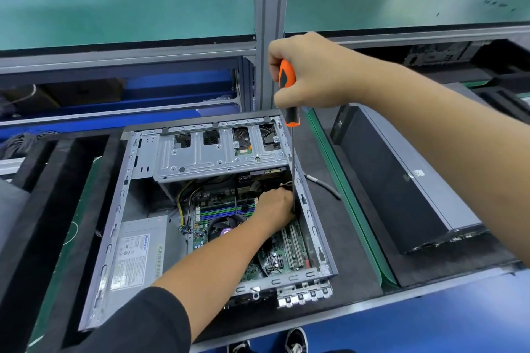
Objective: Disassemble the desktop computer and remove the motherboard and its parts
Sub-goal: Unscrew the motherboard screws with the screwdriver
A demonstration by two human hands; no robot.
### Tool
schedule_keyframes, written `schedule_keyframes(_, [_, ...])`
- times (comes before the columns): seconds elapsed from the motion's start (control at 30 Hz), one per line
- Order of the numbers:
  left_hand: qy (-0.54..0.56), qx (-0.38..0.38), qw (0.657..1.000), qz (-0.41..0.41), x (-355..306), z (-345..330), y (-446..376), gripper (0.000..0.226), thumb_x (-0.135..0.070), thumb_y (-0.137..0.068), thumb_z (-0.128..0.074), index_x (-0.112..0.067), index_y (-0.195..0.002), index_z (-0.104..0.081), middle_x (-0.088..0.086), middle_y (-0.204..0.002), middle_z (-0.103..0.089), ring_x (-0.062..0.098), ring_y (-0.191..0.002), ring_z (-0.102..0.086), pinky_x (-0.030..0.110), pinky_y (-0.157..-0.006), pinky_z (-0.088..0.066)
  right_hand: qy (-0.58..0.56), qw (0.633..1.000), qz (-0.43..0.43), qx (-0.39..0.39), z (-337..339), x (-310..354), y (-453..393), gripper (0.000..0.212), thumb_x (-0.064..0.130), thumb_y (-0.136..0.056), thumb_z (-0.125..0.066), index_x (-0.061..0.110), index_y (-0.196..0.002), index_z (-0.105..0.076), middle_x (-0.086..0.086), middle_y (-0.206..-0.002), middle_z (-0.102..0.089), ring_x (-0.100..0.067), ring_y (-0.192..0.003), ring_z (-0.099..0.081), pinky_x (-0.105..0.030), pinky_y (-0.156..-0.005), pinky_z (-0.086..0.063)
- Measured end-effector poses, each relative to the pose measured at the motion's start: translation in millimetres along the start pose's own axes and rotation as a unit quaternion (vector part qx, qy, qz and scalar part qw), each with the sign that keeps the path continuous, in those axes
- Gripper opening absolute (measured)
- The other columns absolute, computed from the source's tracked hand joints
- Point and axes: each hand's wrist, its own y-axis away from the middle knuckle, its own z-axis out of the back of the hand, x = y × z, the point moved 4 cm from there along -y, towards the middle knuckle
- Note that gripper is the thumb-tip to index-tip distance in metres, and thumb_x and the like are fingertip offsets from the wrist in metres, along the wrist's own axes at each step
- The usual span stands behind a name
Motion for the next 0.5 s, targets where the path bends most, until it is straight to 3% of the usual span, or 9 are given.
schedule_keyframes(0.5, [-0.089, 0.021, 0.994, -0.056, -1.5, -4.7, -0.9, 0.031, -0.017, -0.091, -0.05, -0.003, -0.118, -0.053, 0.017, -0.11, -0.056, 0.035, -0.094, -0.058, 0.036, -0.062, -0.035, 0.017, 0.999, -0.009, 0.031, -3.9, -1.9, 0.6, 0.02, 0.025, -0.073, -0.069, 0.022, -0.081, -0.05, 0.011, -0.07, -0.054, -0.004, -0.062, -0.049, -0.024, -0.05, -0.032])
